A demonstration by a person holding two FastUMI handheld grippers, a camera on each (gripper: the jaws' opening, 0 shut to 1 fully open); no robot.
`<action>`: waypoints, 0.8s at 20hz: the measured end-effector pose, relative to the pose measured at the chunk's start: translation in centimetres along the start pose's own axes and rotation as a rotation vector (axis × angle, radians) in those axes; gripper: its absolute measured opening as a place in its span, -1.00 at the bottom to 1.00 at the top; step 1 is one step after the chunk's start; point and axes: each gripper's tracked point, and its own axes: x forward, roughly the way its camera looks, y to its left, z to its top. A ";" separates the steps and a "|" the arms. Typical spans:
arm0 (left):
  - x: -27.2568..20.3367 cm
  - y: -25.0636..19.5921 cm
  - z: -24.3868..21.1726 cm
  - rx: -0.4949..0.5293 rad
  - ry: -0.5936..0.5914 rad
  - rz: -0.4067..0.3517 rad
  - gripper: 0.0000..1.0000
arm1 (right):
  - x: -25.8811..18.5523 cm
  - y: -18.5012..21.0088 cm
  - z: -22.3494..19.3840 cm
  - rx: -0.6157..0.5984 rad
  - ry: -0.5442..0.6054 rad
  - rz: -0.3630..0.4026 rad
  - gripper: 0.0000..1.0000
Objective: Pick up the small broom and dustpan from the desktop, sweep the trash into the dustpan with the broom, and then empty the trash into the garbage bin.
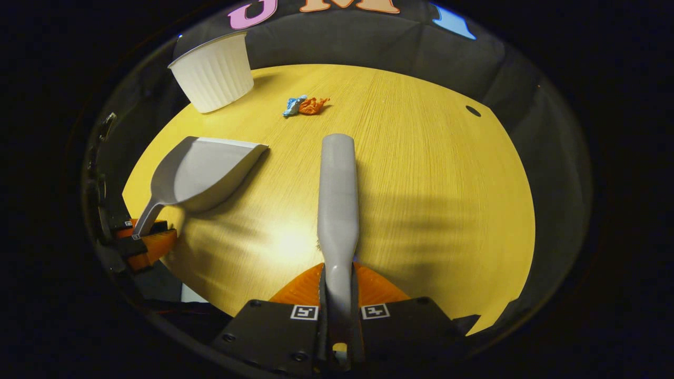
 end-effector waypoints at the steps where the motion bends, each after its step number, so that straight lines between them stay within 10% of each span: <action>1: -0.1 0.2 0.5 0.020 -0.006 -0.005 -0.43 | -0.2 -0.1 0.5 0.003 -0.015 0.001 -0.71; 16: 0.4 -0.2 7.2 0.255 -0.073 -0.096 -0.44 | 2.8 -7.5 19.0 -0.112 -0.146 -0.027 -0.78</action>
